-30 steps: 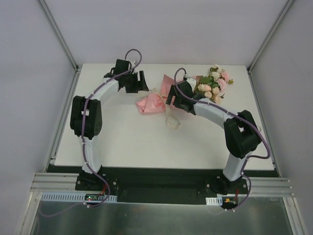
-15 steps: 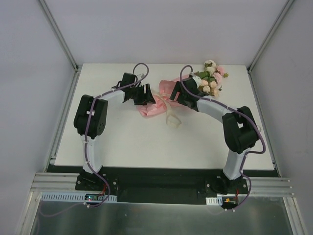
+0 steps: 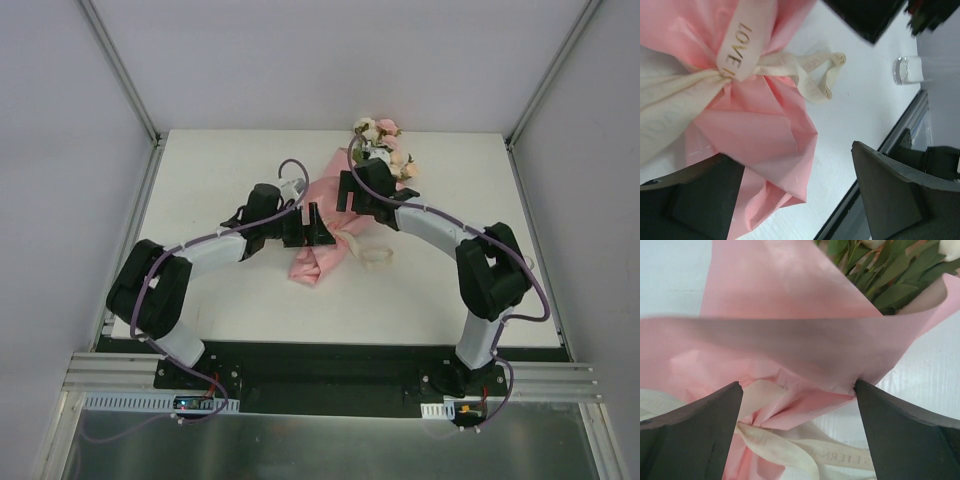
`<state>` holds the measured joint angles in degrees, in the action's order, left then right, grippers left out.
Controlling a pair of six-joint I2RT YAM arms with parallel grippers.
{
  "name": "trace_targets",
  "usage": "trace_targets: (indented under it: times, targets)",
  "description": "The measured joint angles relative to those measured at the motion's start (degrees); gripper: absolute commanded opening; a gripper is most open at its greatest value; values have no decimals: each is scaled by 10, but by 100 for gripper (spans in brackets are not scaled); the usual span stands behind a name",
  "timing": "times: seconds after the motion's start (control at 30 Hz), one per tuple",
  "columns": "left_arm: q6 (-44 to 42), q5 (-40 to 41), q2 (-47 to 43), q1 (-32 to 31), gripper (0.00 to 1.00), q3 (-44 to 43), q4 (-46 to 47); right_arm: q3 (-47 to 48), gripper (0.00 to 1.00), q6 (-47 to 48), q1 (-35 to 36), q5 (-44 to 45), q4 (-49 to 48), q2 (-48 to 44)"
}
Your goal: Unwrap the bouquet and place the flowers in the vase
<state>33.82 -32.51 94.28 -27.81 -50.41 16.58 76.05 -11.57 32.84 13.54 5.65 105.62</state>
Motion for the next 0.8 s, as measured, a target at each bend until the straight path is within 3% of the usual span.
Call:
trace_targets:
  times: [0.33,0.47,0.63,0.7,0.8]
  targets:
    - [5,162,-156,52,84,57,-15,-38,99,14,116,119,-10,-98]
    - [32,197,-162,80,83,101,-7,-57,94,-10,140,134,-28,-107]
    - [59,190,-150,128,71,137,13,-72,75,-68,136,121,-41,-97]
    - [65,176,-138,143,62,147,37,-75,60,-90,132,115,-52,-83]
    - [75,139,-115,147,51,164,89,-75,49,-115,126,99,-65,-53]
